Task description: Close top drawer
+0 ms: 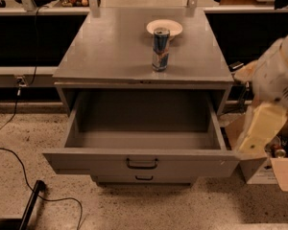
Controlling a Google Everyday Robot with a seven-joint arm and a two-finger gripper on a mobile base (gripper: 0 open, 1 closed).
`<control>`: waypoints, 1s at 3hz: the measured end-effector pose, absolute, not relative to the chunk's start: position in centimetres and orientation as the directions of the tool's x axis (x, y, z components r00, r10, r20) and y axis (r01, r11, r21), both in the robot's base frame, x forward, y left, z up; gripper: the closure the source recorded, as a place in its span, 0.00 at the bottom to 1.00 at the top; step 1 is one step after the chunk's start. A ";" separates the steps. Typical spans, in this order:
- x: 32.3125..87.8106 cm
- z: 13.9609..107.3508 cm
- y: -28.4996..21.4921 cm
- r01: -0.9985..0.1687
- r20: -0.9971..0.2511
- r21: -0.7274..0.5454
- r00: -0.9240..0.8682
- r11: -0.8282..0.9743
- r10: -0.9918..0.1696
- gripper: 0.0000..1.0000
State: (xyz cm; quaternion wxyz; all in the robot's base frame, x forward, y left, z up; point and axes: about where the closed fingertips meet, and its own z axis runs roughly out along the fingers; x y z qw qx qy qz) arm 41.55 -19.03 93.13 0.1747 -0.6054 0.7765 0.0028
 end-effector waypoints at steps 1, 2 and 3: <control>39.7 87.8 -17.0 -0.946 -0.373 -0.182 -0.186 0.268 -0.909 0.00; 37.8 82.2 -15.4 -0.954 -0.466 -0.155 -0.159 0.257 -0.871 0.00; 37.5 81.5 -15.1 -0.956 -0.472 -0.157 -0.148 0.248 -0.869 0.00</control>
Offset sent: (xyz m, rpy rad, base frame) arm -0.0622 0.0552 -0.1815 0.3453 0.0021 0.0920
